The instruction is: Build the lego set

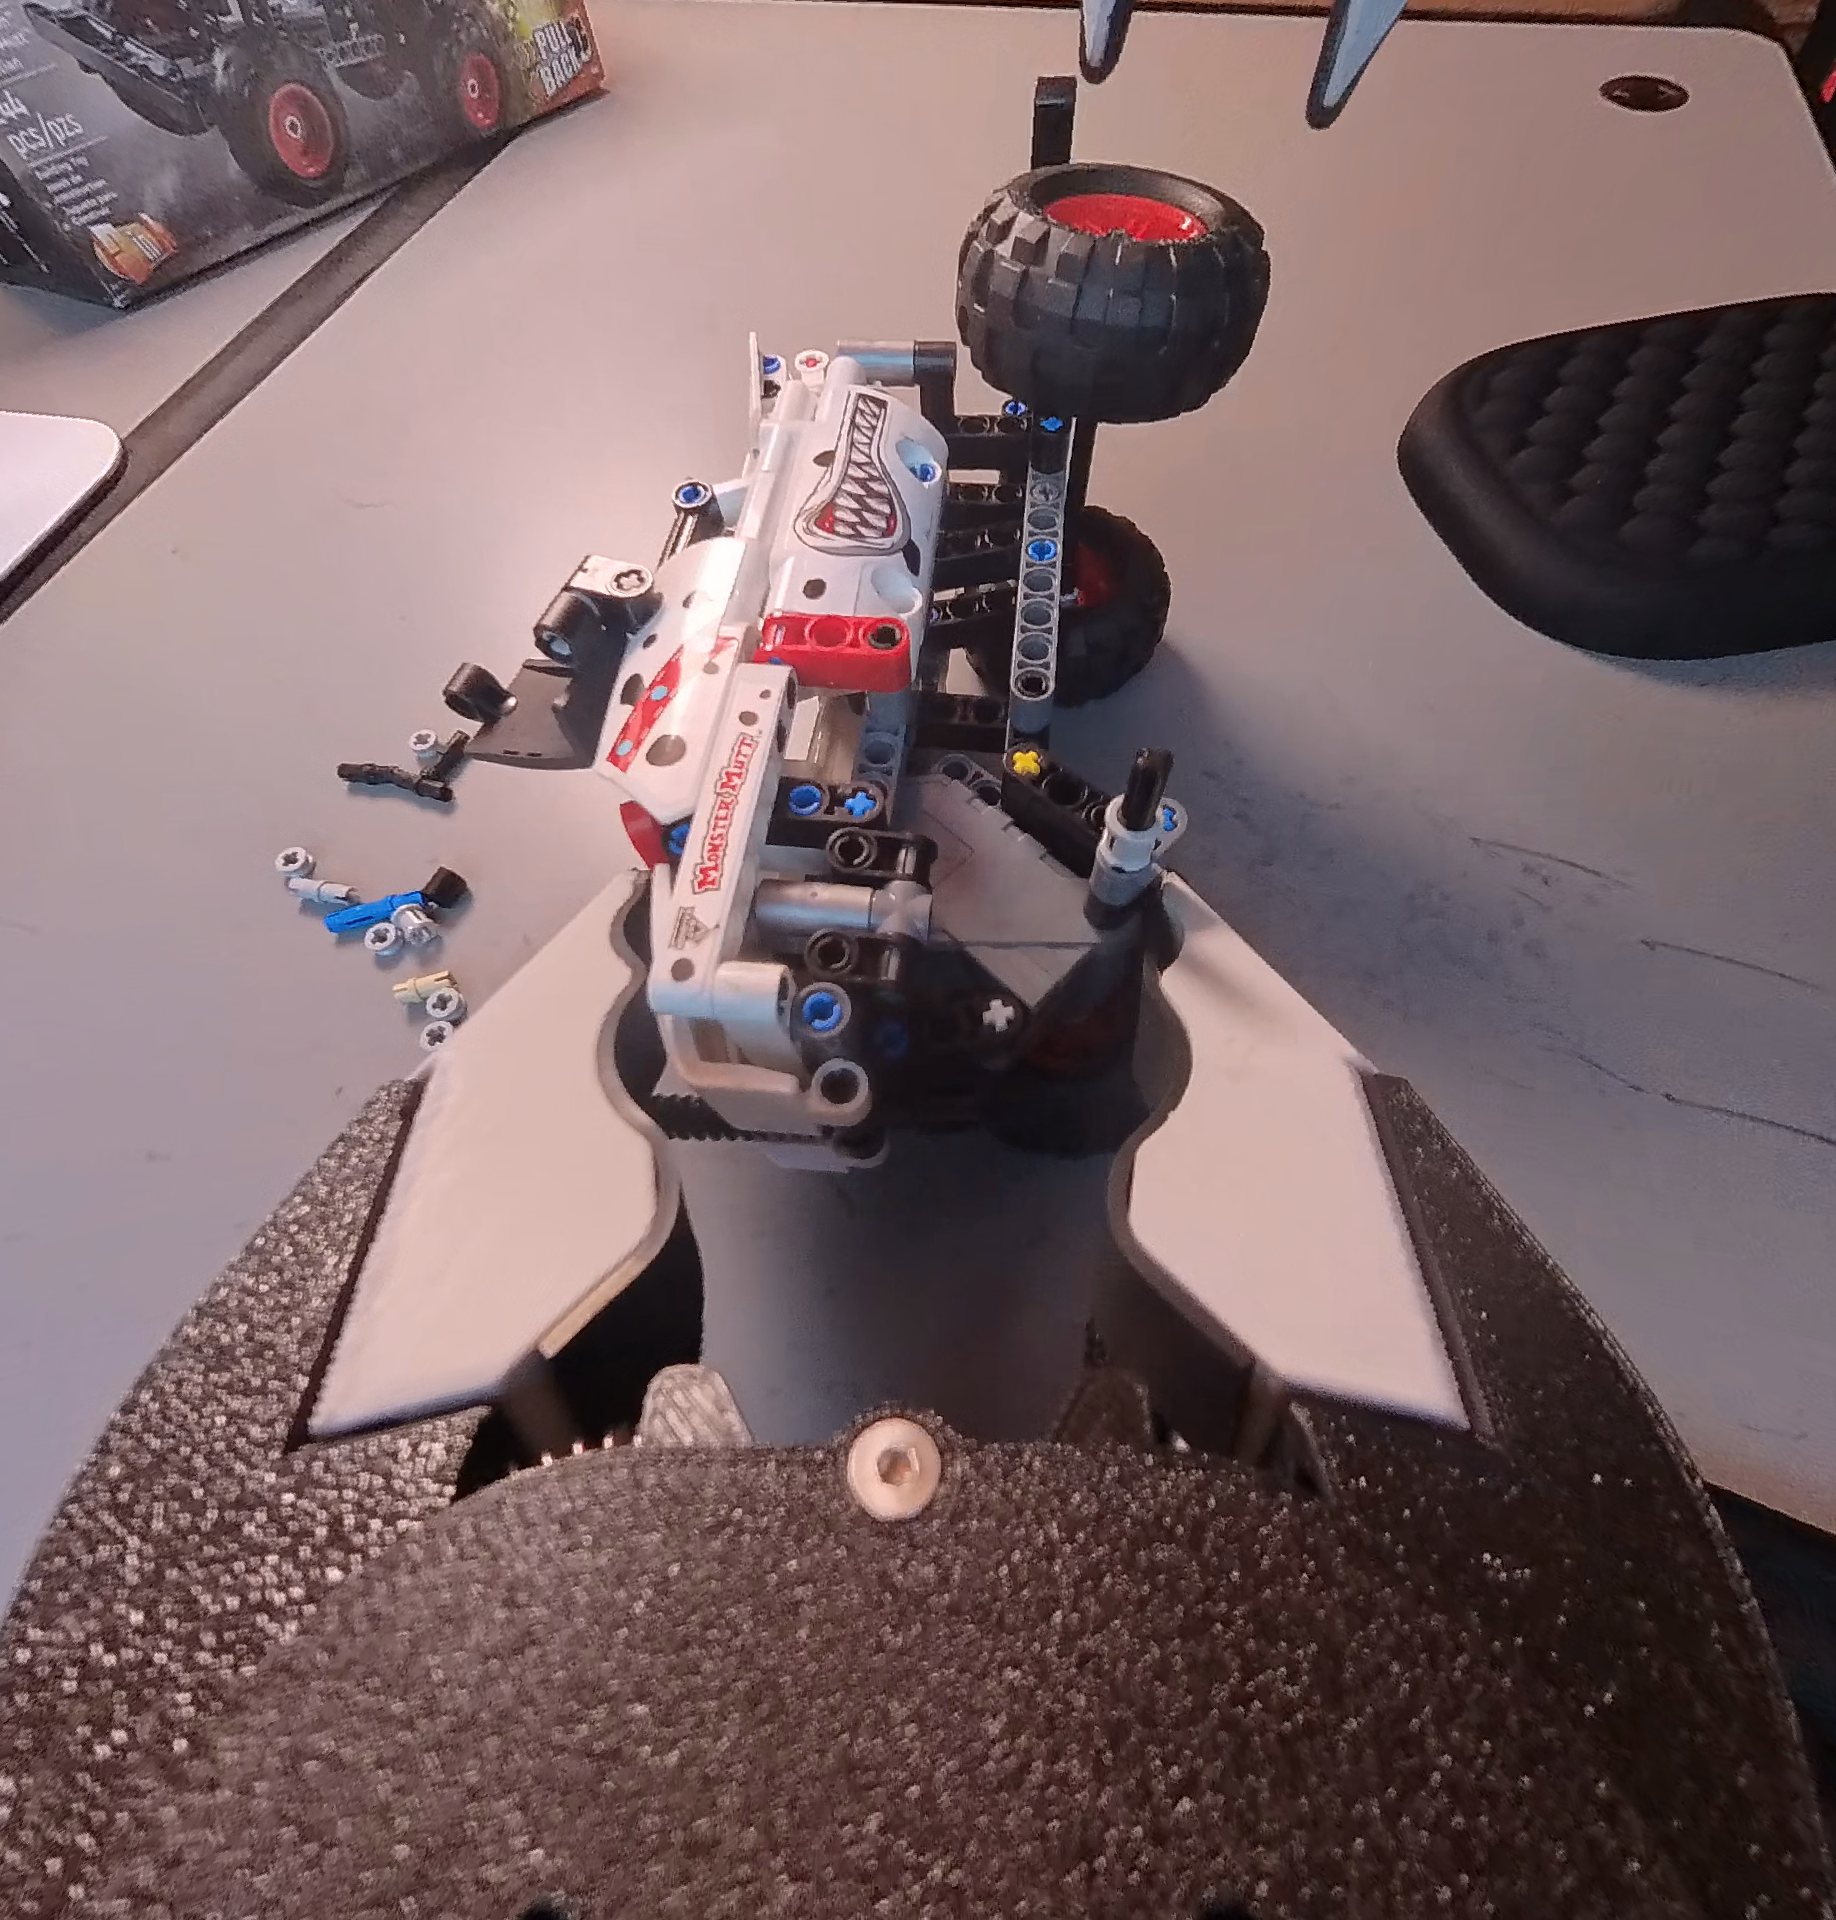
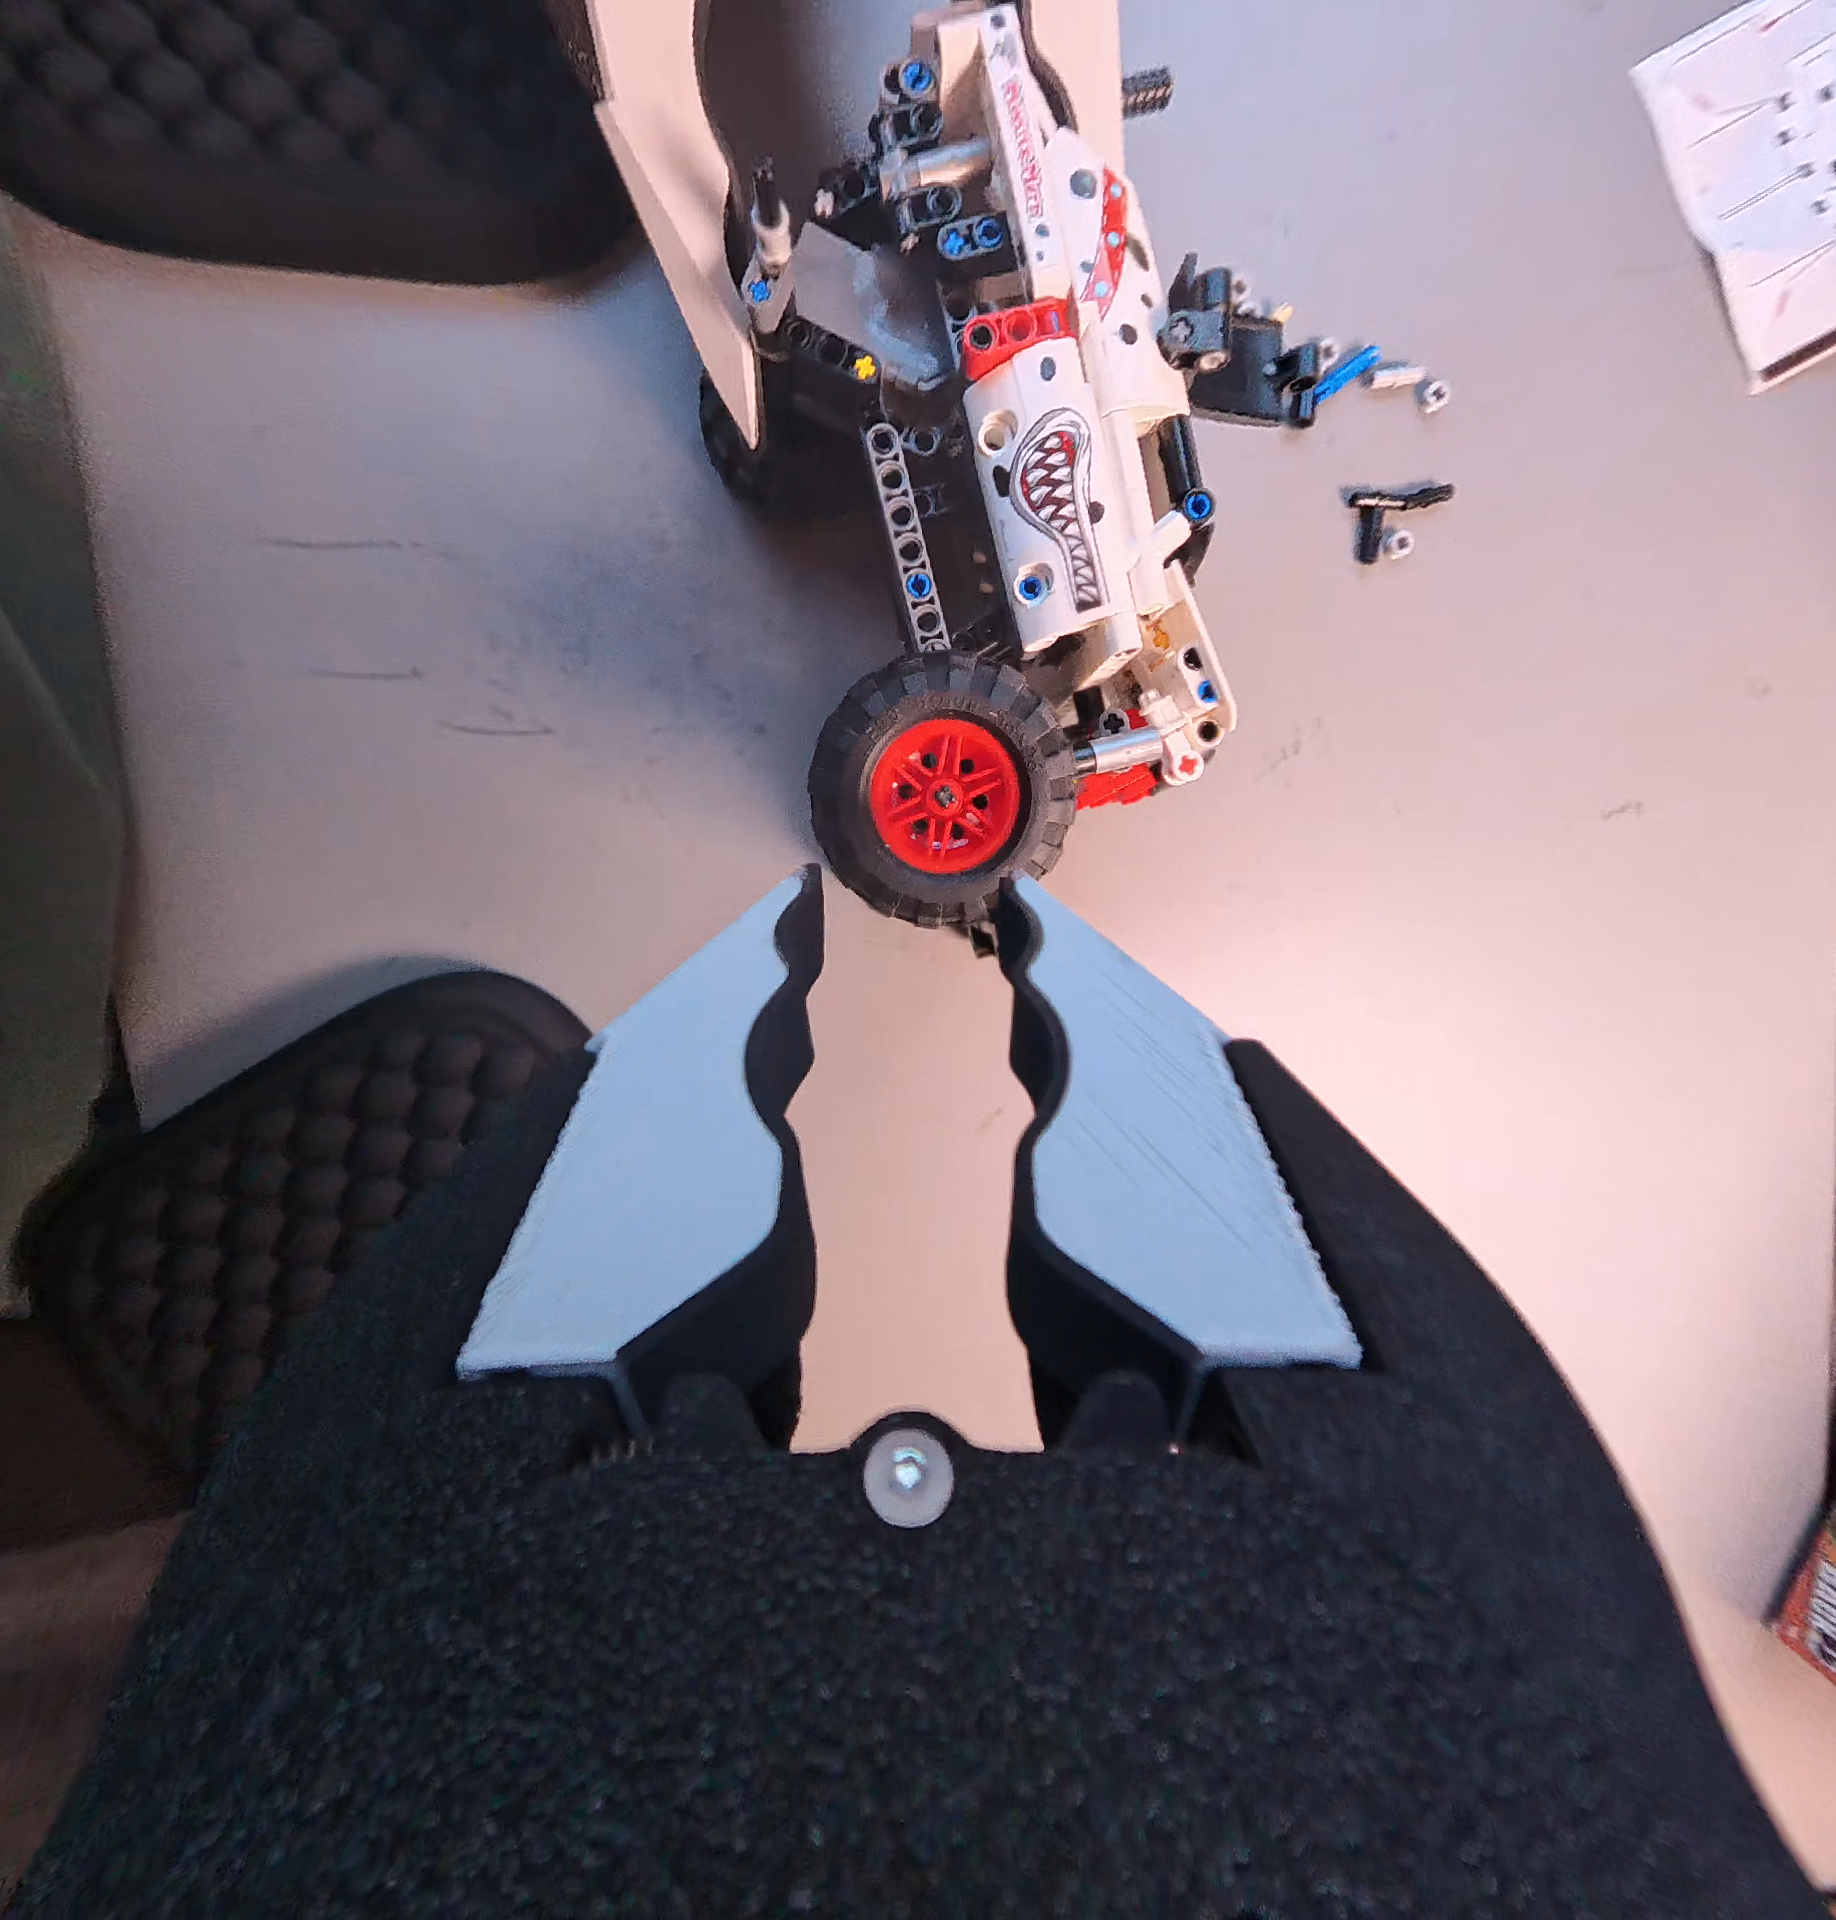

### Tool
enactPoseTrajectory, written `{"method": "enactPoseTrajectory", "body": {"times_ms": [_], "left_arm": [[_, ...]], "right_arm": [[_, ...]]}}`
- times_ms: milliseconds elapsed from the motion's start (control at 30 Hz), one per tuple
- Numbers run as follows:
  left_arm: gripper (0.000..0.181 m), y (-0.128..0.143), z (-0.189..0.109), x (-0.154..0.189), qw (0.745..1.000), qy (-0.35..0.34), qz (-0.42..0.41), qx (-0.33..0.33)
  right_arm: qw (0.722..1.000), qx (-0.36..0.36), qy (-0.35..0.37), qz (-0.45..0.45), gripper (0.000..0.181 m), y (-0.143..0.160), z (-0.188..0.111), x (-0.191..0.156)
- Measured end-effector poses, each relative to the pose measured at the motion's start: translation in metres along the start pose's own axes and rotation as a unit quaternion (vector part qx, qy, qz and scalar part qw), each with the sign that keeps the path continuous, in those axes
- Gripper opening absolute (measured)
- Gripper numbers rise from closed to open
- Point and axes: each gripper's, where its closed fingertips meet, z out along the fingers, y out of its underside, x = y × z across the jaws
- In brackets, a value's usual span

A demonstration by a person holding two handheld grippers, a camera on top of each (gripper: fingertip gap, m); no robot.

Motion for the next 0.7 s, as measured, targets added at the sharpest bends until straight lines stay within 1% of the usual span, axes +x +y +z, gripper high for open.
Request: {"method": "enactPoseTrajectory", "body": {"times_ms": [133, 267, 333, 400, 467, 500, 533, 600, 633, 667, 700], "left_arm": [[0.090, 0.001, 0.000, 0.000, 1.000, 0.001, -0.001, 0.000], [0.093, 0.009, 0.001, -0.001, 1.000, -0.006, 0.001, -0.023], [0.090, 0.009, 0.001, -0.001, 1.000, -0.006, 0.006, -0.023], [0.089, 0.008, 0.001, -0.001, 1.000, -0.009, 0.017, -0.024], [0.089, 0.006, 0.000, -0.001, 0.999, -0.019, 0.043, -0.021], [0.088, 0.005, -0.001, 0.000, 0.998, -0.027, 0.060, -0.022], [0.088, 0.003, -0.002, 0.000, 0.995, -0.039, 0.083, -0.023], [0.087, -0.005, -0.005, -0.001, 0.986, -0.076, 0.149, -0.024], [0.088, -0.011, -0.007, -0.002, 0.975, -0.105, 0.194, -0.023], [0.088, -0.019, -0.010, -0.005, 0.957, -0.146, 0.250, -0.022], [0.088, -0.027, -0.012, -0.008, 0.928, -0.193, 0.317, -0.023]], "right_arm": [[0.997, 0.069, 0.028, 0.014, 0.037, -0.007, 0.001, -0.002], [0.993, 0.094, 0.061, 0.033, 0.062, -0.004, 0.006, 0.004], [0.992, 0.094, 0.083, 0.030, 0.073, -0.001, 0.012, 0.008], [0.990, 0.100, 0.092, 0.031, 0.075, -0.002, 0.019, 0.012], [0.990, 0.106, 0.079, 0.038, 0.072, -0.006, 0.030, 0.011], [0.992, 0.104, 0.062, 0.037, 0.065, -0.006, 0.035, 0.004], [0.992, 0.104, 0.059, 0.030, 0.061, -0.006, 0.039, 0.000], [0.990, 0.107, 0.094, -0.007, 0.060, -0.004, 0.037, -0.004], [0.986, 0.105, 0.124, -0.027, 0.060, -0.002, 0.036, -0.006], [0.978, 0.100, 0.171, -0.057, 0.060, 0.001, 0.034, -0.005], [0.965, 0.091, 0.226, -0.096, 0.060, 0.005, 0.033, -0.004]]}}
